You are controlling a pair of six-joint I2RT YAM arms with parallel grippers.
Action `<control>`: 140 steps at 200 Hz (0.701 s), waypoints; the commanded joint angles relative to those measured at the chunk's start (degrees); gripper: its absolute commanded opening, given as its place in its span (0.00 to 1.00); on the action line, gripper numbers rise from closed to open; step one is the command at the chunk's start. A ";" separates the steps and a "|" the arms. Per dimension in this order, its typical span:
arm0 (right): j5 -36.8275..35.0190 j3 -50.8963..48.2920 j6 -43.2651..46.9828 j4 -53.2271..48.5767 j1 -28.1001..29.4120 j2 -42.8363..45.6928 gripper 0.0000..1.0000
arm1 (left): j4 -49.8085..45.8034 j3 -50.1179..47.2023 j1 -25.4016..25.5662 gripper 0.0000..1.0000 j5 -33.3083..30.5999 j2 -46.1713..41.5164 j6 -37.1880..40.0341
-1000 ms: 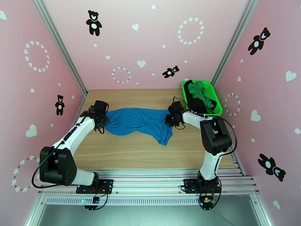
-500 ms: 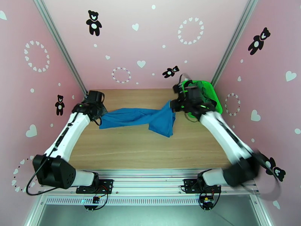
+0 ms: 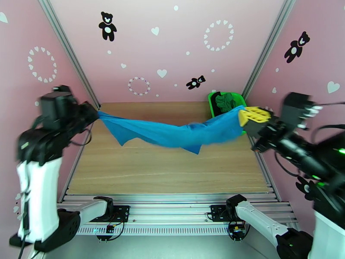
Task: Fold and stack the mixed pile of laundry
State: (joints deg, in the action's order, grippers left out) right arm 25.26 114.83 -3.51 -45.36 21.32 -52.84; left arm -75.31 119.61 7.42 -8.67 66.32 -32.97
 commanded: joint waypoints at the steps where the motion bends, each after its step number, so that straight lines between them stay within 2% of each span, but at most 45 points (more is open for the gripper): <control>1: 5.52 10.13 -3.41 -3.65 -0.25 -1.60 0.00 | -10.67 9.61 -0.36 0.00 3.49 -2.28 0.98; 31: 7.74 19.21 -8.83 -1.86 -1.88 -1.90 0.00 | -17.37 19.98 -0.34 0.00 8.15 -2.67 0.89; 61: 6.39 21.56 -11.08 -0.38 -4.20 -0.30 0.00 | -18.46 18.38 -0.37 0.00 10.97 -5.79 0.03; 98: 1.53 21.49 -9.01 -2.98 -4.87 -1.80 0.00 | -18.98 17.61 -0.31 0.00 10.71 -6.65 0.49; 115: -1.39 21.12 -6.67 -4.70 -4.88 -4.24 0.00 | -18.02 14.90 -0.36 0.00 8.93 -6.39 0.93; 140: -5.97 13.64 -3.00 -3.18 -4.84 -7.48 0.00 | -12.44 2.05 -0.32 0.00 5.49 -7.73 1.33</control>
State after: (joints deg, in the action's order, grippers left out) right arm 26.22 134.69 -10.31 -49.36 16.75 -55.09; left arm -92.14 131.50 7.42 0.75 58.59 -32.71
